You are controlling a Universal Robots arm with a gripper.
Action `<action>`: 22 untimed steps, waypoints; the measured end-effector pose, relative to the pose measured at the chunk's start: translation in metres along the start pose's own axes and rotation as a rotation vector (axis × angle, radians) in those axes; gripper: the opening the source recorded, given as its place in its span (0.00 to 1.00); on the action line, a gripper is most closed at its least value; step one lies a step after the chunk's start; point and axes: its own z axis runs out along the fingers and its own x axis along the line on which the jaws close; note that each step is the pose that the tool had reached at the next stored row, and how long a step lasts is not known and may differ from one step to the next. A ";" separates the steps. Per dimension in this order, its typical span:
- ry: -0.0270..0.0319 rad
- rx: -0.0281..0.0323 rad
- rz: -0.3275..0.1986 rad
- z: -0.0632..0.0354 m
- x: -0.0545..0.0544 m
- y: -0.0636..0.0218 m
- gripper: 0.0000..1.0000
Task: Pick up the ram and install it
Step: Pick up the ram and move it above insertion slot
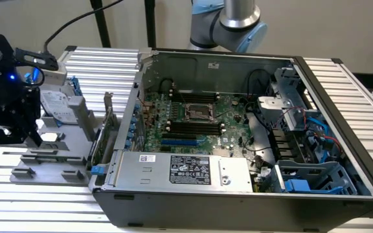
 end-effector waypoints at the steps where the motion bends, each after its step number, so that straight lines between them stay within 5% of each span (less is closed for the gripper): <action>1: 0.0000 0.0000 0.000 -0.0047 0.000 -0.0031 0.13; 22: -0.0097 -0.0003 0.000 -0.1001 -0.001 -0.0939 0.13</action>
